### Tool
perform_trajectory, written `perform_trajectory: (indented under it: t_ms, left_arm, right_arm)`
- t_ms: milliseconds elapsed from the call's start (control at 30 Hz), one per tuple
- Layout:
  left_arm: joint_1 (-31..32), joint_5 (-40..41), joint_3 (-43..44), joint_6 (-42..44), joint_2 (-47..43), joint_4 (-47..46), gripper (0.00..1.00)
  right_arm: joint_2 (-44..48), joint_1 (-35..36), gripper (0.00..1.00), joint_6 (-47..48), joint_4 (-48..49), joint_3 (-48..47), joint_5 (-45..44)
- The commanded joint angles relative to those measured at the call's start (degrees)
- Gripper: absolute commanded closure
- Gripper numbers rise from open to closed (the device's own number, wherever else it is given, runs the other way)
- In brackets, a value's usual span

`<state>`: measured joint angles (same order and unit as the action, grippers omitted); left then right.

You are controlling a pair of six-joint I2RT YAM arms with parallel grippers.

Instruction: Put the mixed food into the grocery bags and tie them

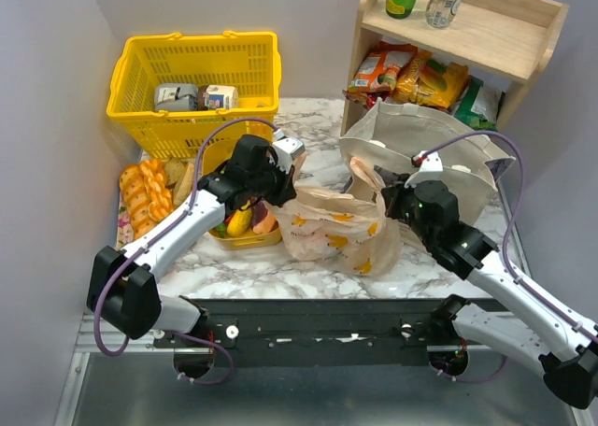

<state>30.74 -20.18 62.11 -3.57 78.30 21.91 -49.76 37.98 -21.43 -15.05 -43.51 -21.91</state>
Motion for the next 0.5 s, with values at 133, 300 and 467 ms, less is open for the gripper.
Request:
perform_trajectory:
  t_ms: [133, 300, 467]
  left_arm:
    - [-0.16, -14.85, -2.51, -3.27, -5.35, -9.15, 1.00]
    - [-0.16, -24.54, -4.80, -7.84, -7.90, -17.76, 1.00]
    - [-1.73, -20.78, -4.98, -10.40, -7.38, -17.35, 1.00]
  right_arm:
    - [6.16, -0.10, 0.99, 7.72, 16.87, 3.34, 12.40]
    - [7.39, -0.10, 0.99, 9.30, 24.53, 5.79, 19.44]
    - [7.74, -0.10, 0.99, 5.89, 23.16, 4.75, 7.28]
